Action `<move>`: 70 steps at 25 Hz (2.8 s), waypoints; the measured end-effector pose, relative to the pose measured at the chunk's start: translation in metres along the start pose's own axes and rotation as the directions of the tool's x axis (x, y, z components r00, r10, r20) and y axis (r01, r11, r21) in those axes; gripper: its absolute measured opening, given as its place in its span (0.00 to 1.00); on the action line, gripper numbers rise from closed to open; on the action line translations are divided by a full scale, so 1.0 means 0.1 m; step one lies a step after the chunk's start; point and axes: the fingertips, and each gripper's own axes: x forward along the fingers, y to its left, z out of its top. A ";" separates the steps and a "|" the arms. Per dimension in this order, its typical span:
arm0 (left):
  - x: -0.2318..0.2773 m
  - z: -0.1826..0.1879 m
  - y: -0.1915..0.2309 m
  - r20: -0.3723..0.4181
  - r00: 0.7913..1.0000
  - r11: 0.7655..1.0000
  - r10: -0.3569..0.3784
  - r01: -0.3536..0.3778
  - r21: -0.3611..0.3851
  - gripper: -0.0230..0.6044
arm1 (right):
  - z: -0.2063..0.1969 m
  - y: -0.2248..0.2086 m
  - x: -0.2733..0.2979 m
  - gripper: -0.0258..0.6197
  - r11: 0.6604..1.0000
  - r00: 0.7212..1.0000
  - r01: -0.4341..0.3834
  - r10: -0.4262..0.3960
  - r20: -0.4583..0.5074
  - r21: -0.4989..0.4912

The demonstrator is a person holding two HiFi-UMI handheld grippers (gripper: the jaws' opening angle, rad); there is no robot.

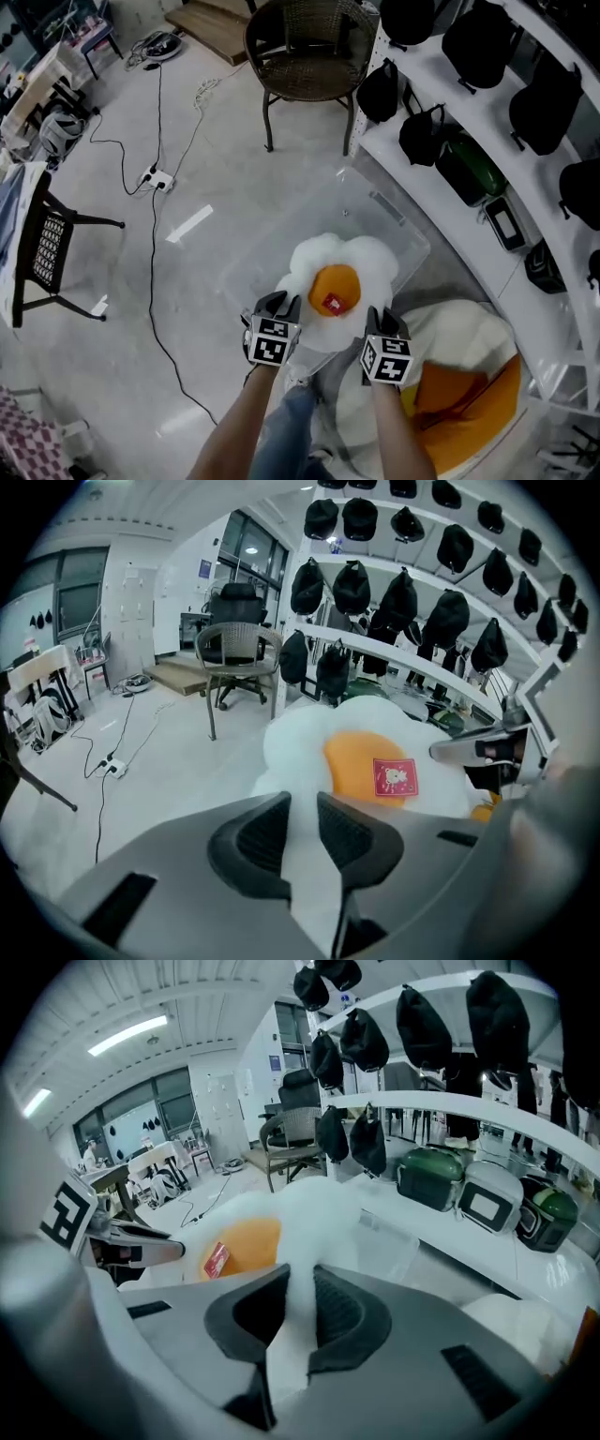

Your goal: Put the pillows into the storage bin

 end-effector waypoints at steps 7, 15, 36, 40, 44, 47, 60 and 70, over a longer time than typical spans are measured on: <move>0.70 -0.25 0.40 -0.049 0.999 1.000 -0.010 0.011 0.020 0.19 | -0.18 0.01 0.82 0.13 1.000 0.997 -0.001 -0.001 -0.072 -0.029; 1.16 -0.65 0.78 -0.143 0.989 0.998 0.044 -0.049 -0.032 0.31 | -0.47 -0.13 1.37 0.31 0.998 0.989 0.052 -0.057 -0.134 -0.043; -0.04 0.09 -0.37 -0.036 0.998 0.998 -0.042 0.044 0.048 0.34 | -0.17 -0.30 -0.22 0.38 0.994 0.998 0.054 -0.055 0.003 0.098; -0.31 0.17 -1.04 -0.025 0.994 0.991 -0.103 0.105 0.088 0.34 | -0.21 -0.59 -0.90 0.38 0.985 0.993 0.101 -0.109 0.048 0.137; -0.57 0.14 -1.89 -0.019 0.984 0.972 -0.176 0.177 0.154 0.34 | -0.40 -1.02 -1.69 0.38 0.971 0.981 0.159 -0.176 0.082 0.181; -0.78 0.11 -2.60 -0.018 0.971 0.948 -0.238 0.237 0.211 0.34 | -0.67 -1.38 -2.31 0.38 0.952 0.967 0.209 -0.236 0.098 0.225; -1.52 -0.76 -5.68 -0.109 0.879 0.782 -0.464 0.464 0.415 0.34 | -2.60 -2.88 -4.95 0.38 0.797 0.868 0.419 -0.492 0.067 0.435; -1.61 -1.13 -6.78 -0.219 0.814 0.655 -0.537 0.566 0.500 0.34 | -3.56 -3.36 -5.86 0.38 0.636 0.790 0.504 -0.613 -0.013 0.585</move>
